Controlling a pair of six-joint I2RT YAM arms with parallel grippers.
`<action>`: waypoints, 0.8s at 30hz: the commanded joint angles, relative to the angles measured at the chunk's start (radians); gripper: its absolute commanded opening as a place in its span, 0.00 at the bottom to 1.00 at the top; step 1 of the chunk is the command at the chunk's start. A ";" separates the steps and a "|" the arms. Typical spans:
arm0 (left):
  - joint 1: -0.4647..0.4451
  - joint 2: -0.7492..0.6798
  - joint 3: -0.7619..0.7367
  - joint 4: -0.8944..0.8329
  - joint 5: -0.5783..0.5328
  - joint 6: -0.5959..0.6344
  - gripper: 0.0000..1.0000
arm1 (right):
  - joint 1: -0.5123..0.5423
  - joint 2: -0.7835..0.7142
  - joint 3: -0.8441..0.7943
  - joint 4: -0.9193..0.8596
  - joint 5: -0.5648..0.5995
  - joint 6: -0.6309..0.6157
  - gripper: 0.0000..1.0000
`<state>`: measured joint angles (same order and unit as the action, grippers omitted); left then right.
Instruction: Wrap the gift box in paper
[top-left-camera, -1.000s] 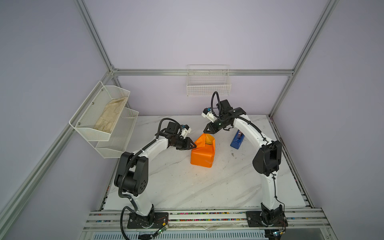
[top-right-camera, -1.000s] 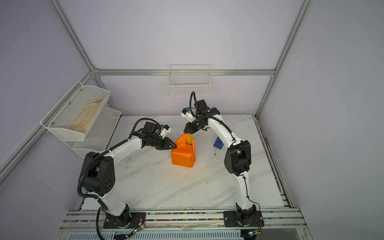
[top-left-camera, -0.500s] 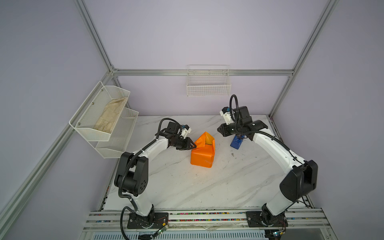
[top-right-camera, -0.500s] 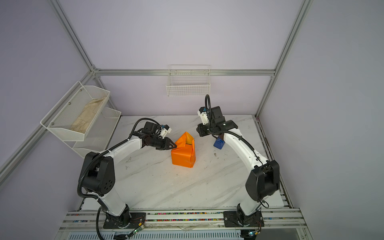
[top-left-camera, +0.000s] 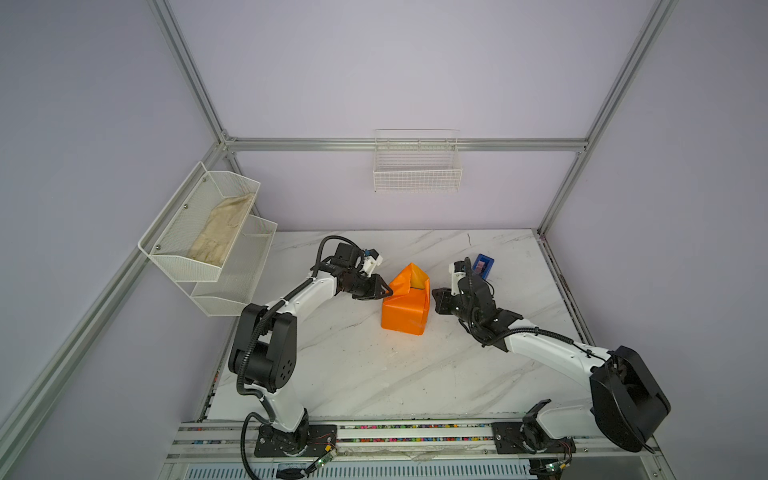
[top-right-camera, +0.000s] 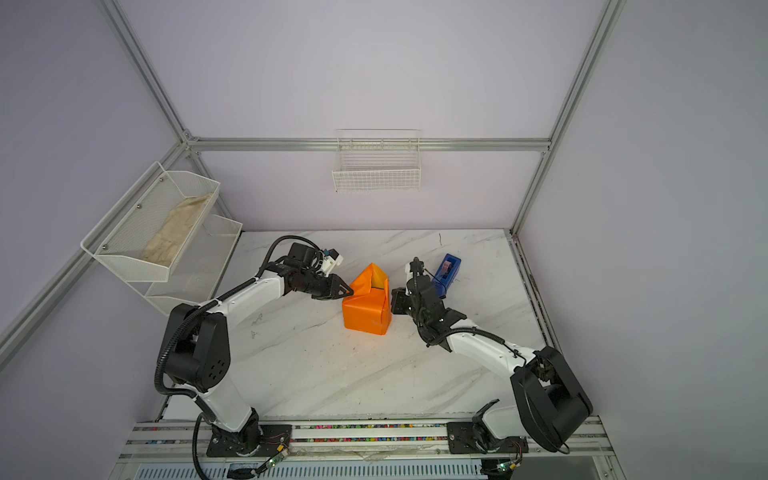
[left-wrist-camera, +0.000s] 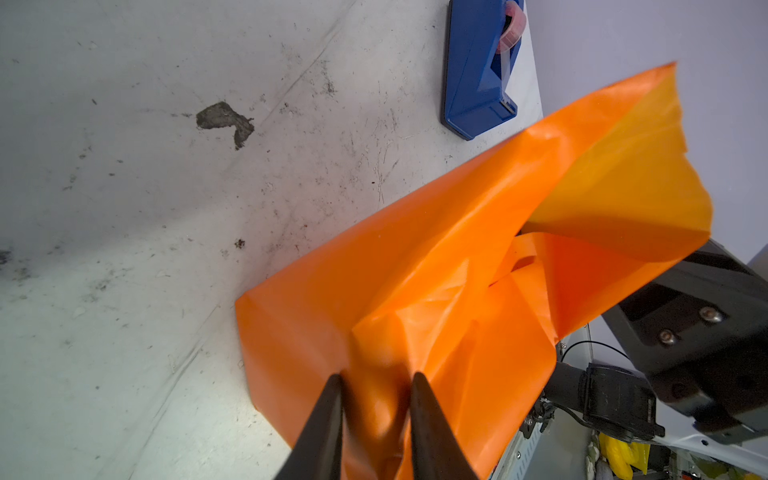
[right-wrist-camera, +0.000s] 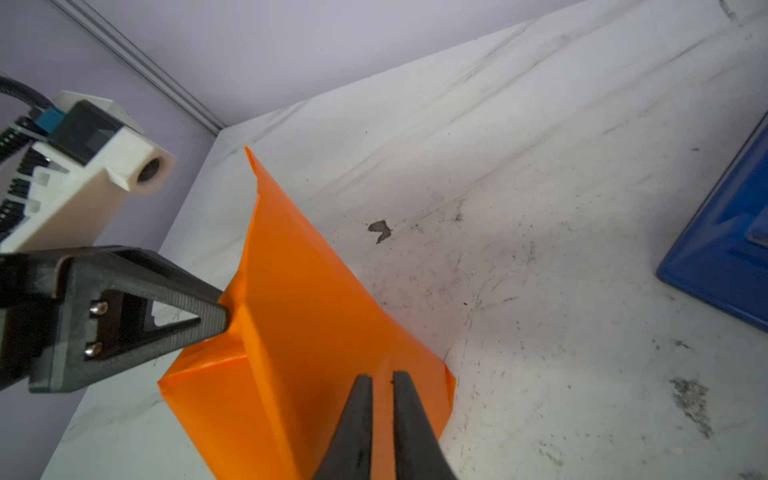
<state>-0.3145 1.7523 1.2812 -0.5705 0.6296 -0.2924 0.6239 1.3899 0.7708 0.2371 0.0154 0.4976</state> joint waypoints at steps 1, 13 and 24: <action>-0.020 0.079 -0.054 -0.186 -0.169 0.036 0.25 | 0.008 0.029 -0.030 0.162 0.057 0.057 0.15; -0.023 0.079 -0.059 -0.188 -0.175 0.033 0.24 | 0.119 0.042 -0.178 0.338 0.287 0.144 0.17; -0.023 0.088 -0.064 -0.181 -0.179 0.022 0.24 | 0.269 0.153 -0.240 0.540 0.551 0.197 0.18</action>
<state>-0.3149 1.7519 1.2812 -0.5705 0.6270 -0.2939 0.8795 1.5280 0.5362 0.6853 0.4816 0.6621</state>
